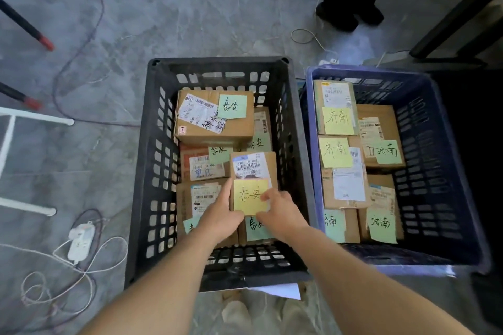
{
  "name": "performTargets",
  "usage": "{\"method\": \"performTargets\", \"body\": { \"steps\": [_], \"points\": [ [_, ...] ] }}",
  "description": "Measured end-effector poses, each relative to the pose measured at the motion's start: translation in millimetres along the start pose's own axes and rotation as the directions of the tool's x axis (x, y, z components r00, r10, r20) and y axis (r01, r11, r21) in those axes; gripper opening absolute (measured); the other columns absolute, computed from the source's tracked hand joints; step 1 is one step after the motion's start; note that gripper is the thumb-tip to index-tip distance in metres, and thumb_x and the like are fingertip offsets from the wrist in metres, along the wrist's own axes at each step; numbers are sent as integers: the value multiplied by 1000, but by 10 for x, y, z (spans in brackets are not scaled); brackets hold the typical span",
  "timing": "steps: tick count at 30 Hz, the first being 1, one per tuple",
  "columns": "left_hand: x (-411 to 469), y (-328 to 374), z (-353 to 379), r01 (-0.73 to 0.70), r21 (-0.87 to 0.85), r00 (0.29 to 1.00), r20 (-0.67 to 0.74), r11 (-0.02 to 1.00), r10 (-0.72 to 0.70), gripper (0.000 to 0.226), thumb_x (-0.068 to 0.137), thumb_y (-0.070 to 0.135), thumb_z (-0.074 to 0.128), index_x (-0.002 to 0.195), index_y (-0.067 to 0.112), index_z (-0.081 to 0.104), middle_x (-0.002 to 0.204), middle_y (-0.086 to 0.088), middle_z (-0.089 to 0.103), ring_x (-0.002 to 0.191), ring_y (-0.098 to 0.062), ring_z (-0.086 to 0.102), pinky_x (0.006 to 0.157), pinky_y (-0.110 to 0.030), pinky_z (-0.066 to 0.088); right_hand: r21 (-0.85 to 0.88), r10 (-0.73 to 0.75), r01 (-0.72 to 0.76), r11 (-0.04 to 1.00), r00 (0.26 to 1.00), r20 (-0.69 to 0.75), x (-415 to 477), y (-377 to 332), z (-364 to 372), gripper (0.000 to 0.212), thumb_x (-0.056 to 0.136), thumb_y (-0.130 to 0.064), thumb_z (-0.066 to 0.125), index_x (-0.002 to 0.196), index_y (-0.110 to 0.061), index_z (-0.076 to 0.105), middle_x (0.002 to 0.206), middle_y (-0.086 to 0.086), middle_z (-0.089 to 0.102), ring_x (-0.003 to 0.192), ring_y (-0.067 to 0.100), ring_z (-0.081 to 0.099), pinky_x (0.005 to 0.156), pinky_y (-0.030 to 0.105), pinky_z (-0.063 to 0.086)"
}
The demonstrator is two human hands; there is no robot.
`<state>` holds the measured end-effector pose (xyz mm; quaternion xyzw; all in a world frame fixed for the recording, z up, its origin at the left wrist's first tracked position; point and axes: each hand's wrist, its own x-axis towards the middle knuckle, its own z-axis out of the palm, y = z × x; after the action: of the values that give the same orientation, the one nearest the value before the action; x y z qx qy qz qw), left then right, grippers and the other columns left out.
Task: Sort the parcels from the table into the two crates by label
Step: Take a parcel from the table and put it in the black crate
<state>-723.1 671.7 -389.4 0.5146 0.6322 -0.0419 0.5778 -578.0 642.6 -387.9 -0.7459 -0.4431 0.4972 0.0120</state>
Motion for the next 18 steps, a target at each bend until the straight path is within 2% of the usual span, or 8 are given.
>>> {"method": "performTargets", "body": {
  "steps": [5,9,12,15,18],
  "points": [
    [245,6,34,15,-22,999,31,1000,-14,87,90,9,51,150,50,3,145,8,45,107,-17,57,88,-35,47,-24,2,-3,1000,999,-36,277,-5,-1,56,91,-20,58,143,-15,37,138,8,33,117,25,51,98,35,48],
    [437,31,35,27,-59,999,47,998,-25,90,90,9,52,150,49,-1,146,5,45,109,-15,52,89,-33,43,-33,-18,16,999,997,-78,453,-12,-20,54,92,-17,56,143,-11,37,141,7,27,118,23,51,96,28,45],
    [575,30,34,20,-48,999,50,999,-18,93,88,12,53,149,53,-3,129,7,54,100,-17,57,87,-36,48,-35,-10,7,999,995,-100,557,13,22,52,93,-17,56,141,-9,38,144,6,23,121,23,48,100,27,41],
    [672,53,53,27,-23,997,72,999,-25,90,89,15,51,147,56,-4,107,5,61,80,-18,58,71,-33,47,-64,3,-10,998,995,-105,644,62,102,54,91,-23,57,141,-12,39,153,7,14,131,26,41,109,37,39],
    [733,115,68,10,-4,997,73,1000,-10,86,93,12,47,148,54,-3,94,12,57,73,-14,56,60,-26,42,-158,35,-46,986,997,-71,706,79,147,62,94,-26,53,149,-18,27,160,11,-5,147,30,13,115,43,30]
  ]
}}
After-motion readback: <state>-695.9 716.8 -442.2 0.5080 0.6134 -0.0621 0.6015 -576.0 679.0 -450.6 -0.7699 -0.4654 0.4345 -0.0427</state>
